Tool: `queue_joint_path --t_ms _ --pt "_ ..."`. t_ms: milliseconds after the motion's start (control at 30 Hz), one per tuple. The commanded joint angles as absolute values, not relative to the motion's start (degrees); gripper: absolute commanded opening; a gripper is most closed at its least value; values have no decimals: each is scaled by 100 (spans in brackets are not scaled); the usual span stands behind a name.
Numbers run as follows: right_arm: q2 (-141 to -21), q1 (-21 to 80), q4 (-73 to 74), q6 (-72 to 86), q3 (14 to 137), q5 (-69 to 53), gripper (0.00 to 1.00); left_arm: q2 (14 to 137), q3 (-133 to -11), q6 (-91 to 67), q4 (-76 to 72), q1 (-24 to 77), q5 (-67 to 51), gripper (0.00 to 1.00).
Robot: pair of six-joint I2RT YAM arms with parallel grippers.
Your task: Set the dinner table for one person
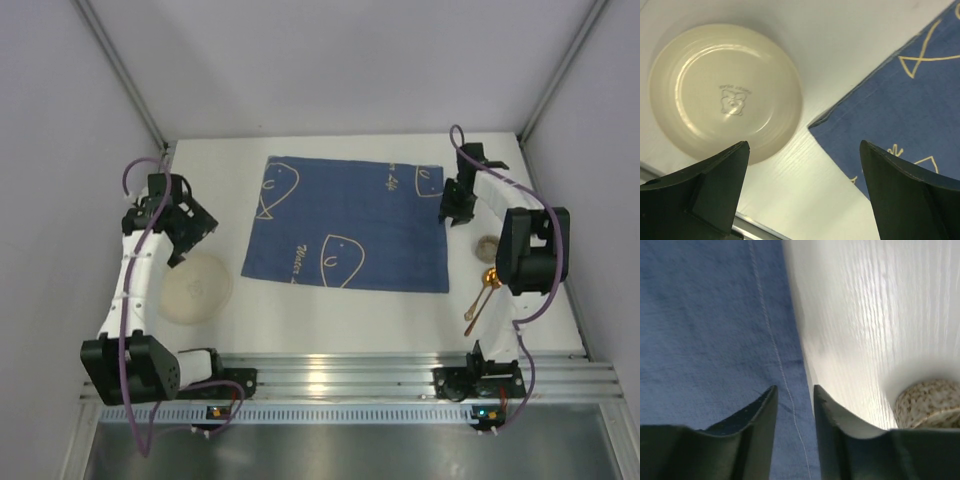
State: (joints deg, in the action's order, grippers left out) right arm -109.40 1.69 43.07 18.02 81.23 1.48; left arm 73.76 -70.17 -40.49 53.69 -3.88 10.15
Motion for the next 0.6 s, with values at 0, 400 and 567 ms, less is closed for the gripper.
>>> queue_joint_path --t_ms 0,400,567 --pt "-11135 149 4377 1697 8788 -278 38 6918 -6654 -4280 5888 -659 1371 97" --pt "-9635 623 4421 2064 7763 -825 71 5898 -5222 -4728 6223 -1485 1398 96" --pt "-8887 879 4482 2241 7173 -1221 74 5634 -4720 -4763 6065 -1740 1204 95"
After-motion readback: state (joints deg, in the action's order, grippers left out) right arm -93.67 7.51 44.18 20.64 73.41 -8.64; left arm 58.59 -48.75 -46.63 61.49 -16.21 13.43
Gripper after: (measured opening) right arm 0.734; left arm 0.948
